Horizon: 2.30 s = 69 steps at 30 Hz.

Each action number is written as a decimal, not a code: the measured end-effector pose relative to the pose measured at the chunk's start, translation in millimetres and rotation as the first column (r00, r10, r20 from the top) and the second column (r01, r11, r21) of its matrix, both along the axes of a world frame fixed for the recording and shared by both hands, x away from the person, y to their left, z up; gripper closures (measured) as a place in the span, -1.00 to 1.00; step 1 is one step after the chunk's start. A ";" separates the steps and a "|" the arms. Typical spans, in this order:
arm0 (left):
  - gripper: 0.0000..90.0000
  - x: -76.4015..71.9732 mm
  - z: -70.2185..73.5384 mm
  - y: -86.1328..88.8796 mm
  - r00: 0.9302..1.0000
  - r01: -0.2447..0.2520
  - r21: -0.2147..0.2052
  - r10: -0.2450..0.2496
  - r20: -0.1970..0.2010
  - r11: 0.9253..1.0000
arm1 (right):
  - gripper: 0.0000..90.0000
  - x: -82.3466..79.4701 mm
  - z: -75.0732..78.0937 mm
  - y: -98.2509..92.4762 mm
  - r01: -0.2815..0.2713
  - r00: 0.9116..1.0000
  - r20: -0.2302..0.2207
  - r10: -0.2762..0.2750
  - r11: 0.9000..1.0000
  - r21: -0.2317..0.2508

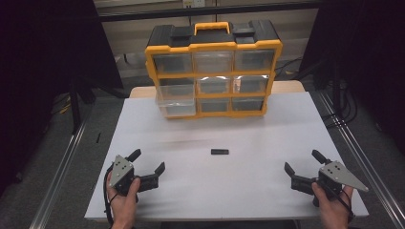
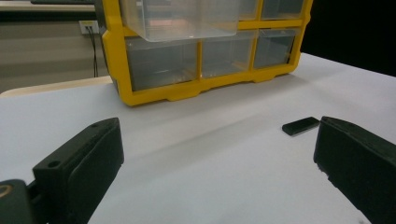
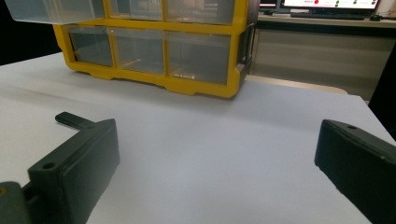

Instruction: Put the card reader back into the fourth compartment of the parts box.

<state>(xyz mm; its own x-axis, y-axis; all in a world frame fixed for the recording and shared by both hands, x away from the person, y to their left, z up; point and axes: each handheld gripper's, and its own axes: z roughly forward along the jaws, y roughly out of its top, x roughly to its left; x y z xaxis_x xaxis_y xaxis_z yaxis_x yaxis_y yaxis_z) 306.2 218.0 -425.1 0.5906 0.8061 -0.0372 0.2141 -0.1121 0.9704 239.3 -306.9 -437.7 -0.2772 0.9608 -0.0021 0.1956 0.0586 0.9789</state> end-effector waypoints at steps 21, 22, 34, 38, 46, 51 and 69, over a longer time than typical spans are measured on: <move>-0.96 10.5 0.6 -30.9 0.994 0.091 0.025 -0.090 -0.056 0.996 | -0.99 -0.8 -1.7 0.7 -0.030 0.999 -0.012 0.030 0.999 0.013; -0.96 10.3 1.6 -32.3 0.994 0.096 0.030 -0.094 -0.055 0.995 | -0.98 -0.8 -1.6 0.6 -0.029 0.999 -0.012 0.029 0.999 0.014; -0.92 21.6 5.0 -44.2 0.976 0.212 0.047 -0.209 -0.060 0.976 | -0.97 1.5 -1.0 5.3 -0.042 0.999 -0.013 0.042 0.999 0.000; -0.77 28.7 5.4 -51.7 0.961 0.268 0.046 -0.264 -0.077 0.962 | -0.97 2.0 -1.4 4.5 -0.043 0.999 -0.010 0.043 0.999 0.005; -0.89 31.7 8.5 -72.9 0.938 0.340 0.115 -0.327 -0.115 0.933 | -0.98 1.5 -0.9 5.7 -0.063 0.998 -0.005 0.063 0.998 0.007; -0.92 38.7 14.7 -81.6 0.914 0.396 0.082 -0.383 -0.136 0.915 | -0.99 2.1 -1.0 5.6 -0.068 0.998 -0.001 0.068 0.998 0.014; -0.94 70.6 16.6 -121.3 0.854 0.505 0.133 -0.471 -0.219 0.853 | -0.99 2.1 -0.7 6.5 -0.069 0.998 -0.003 0.069 0.998 0.012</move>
<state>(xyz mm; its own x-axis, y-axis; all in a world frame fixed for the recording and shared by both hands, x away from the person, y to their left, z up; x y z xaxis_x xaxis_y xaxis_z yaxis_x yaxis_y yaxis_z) 376.9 96.7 -408.5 0.9069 0.4175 -0.0579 0.2466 -0.4143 0.8761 241.4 -300.3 -438.4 -0.3430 0.9393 0.0103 0.1949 0.0604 0.9790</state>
